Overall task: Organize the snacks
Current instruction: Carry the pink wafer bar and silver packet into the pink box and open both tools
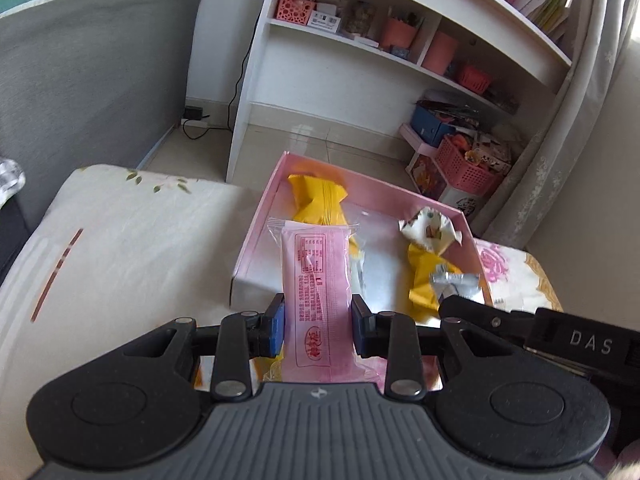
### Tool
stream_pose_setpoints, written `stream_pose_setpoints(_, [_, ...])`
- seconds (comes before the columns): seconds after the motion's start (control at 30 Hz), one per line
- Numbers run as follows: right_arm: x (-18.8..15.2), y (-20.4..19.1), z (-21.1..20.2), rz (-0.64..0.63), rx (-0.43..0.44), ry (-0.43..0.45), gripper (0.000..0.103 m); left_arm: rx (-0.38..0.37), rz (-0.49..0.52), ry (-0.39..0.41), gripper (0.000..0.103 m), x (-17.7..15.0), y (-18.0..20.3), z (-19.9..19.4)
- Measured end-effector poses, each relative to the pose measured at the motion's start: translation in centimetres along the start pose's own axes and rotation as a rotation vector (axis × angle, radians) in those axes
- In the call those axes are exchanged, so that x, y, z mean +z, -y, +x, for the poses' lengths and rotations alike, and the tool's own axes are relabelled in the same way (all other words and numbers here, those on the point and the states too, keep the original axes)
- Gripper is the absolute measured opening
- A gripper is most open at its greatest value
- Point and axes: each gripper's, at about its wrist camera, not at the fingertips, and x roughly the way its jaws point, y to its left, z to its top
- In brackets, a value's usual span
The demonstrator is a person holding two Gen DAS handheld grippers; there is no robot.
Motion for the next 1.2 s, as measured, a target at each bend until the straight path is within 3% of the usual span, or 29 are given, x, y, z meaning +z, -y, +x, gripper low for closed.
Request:
stream_pose_setpoints(0.17, [1.3,1.3,1.0,0.064,0.040,0.019,0.022,0.024,0.043,0.003,0.029,1.3,1.0,1.6])
stream_pose_setpoints(0.73, [2.7,2.9,4.9,-0.015,-0.003,-0.012,0.022,0.168,0.127,-0.076,0.029,2.3,1.4,7.3])
stream_pose_setpoints(1.07, [2.4,2.6,5.7,-0.062,0.000,-0.027,0.023,0.164,0.116,-0.087,0.030,2.4,1.0,8.1])
stream_pose_setpoints(1.2, [2.4,2.6,5.5,-0.063,0.011,-0.012,0.029,0.162,0.107,-0.081,0.033,2.4,0.9,7.8])
